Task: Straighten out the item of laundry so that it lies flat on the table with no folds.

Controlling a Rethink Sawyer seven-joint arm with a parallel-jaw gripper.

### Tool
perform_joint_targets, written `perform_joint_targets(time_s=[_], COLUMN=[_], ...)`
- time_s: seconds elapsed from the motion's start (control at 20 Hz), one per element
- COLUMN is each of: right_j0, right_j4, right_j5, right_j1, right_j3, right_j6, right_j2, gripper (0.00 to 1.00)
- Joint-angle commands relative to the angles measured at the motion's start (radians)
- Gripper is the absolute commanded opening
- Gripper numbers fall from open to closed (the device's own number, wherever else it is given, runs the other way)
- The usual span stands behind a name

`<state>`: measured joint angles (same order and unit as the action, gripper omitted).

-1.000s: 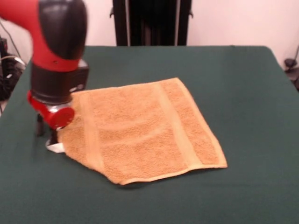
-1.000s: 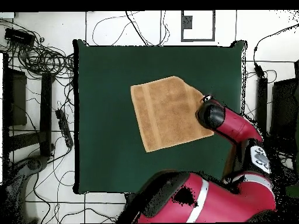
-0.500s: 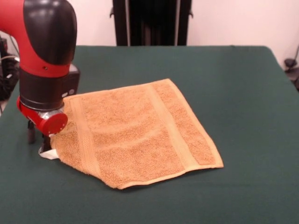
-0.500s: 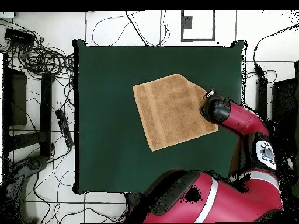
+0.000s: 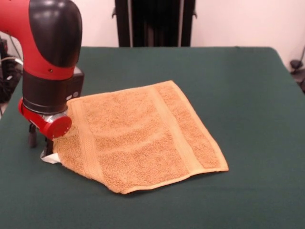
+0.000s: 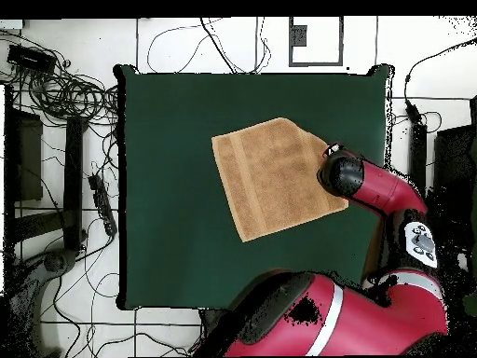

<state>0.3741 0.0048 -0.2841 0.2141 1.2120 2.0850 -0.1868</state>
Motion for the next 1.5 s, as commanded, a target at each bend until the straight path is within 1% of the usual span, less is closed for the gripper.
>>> perform_joint_targets(time_s=[0.05, 0.4, 0.55, 0.65, 0.9, 1.0, 1.1, 1.2, 1.3, 1.35, 1.5], right_j0=[-0.055, -0.091, -0.086, -0.081, -0.062, -0.059, -0.032, -0.035, -0.001, -0.006, 0.013], right_j4=[-0.009, -0.027, -0.045, -0.044, -0.049, -0.066, -0.070, -0.086, -0.083, -0.096, -0.112], right_j5=[-0.060, -0.235, -0.273, -0.302, -0.319, -0.298, -0.284, -0.274, -0.273, -0.267, -0.258], right_j1=[0.009, 0.180, 0.235, 0.256, 0.273, 0.272, 0.256, 0.249, 0.238, 0.237, 0.232], right_j3=[0.082, 0.145, 0.152, 0.158, 0.166, 0.161, 0.158, 0.144, 0.149, 0.143, 0.148], right_j6=[0.031, -0.045, -0.100, -0.106, -0.108, -0.112, -0.132, -0.131, -0.151, -0.144, -0.137], right_j2=[0.180, 0.147, 0.156, 0.161, 0.178, 0.179, 0.211, 0.205, 0.245, 0.239, 0.264], gripper=[1.00, 1.00, 1.00, 1.00, 1.00, 1.00, 1.00, 1.00, 1.00, 1.00, 1.00])
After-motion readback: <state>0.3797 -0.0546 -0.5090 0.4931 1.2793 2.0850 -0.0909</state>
